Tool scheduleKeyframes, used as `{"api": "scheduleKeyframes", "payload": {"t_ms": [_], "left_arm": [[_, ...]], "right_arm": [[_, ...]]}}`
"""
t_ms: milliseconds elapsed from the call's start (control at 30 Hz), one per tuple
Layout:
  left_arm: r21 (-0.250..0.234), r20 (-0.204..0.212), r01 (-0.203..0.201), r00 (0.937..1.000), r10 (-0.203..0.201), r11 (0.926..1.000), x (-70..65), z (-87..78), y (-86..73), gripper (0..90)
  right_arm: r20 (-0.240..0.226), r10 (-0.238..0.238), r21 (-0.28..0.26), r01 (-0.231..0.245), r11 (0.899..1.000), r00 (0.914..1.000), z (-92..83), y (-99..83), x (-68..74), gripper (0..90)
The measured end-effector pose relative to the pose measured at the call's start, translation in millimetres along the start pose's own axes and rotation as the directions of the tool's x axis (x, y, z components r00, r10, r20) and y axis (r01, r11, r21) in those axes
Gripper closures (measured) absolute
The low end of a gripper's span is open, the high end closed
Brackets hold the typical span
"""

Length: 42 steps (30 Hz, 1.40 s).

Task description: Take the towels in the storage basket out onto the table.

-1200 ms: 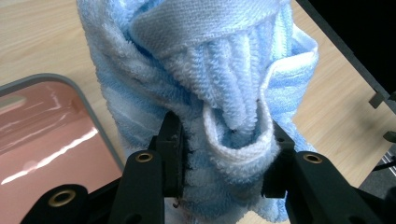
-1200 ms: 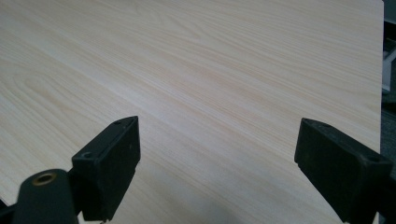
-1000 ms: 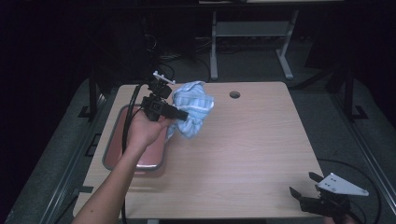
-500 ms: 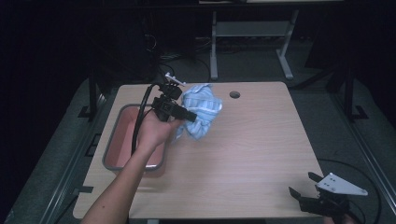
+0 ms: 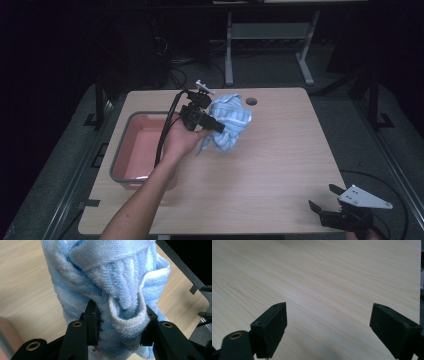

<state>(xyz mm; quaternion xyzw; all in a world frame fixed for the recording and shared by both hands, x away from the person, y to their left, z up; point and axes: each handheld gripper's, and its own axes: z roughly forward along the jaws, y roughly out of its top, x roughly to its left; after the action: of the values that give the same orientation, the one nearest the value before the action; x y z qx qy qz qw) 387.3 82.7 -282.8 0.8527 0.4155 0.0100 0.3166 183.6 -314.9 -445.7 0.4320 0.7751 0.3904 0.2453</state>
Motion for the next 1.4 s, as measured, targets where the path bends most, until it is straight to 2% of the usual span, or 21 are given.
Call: {"api": "scheduleKeyframes", "payload": {"t_ms": [367,700,1000,1400], "left_arm": [[0.021,0.015,-0.011,0.9998,0.011,0.9997,-6.1,24.9,8.1,59.9],[0.044,0.025,-0.004,0.9997,0.003,0.9990,-7.5,45.8,6.4,59.9],[0.055,0.032,0.011,0.9994,-0.013,0.9984,-5.2,60.8,3.2,59.9],[0.064,0.037,0.009,0.9993,-0.012,0.9979,-6.0,73.6,2.7,59.8]], "right_arm": [[-0.007,0.002,-0.001,-0.002,1.000,1.0000,1.3,-0.4,-1.7,13.6],[-0.012,0.003,-0.002,-0.003,1.000,0.9999,2.2,0.2,-1.8,13.6],[-0.012,0.005,0.002,-0.005,1.000,0.9999,2.9,0.8,-1.1,13.7],[-0.015,0.000,0.003,0.000,1.000,0.9999,3.8,1.0,-0.2,13.7]]}}
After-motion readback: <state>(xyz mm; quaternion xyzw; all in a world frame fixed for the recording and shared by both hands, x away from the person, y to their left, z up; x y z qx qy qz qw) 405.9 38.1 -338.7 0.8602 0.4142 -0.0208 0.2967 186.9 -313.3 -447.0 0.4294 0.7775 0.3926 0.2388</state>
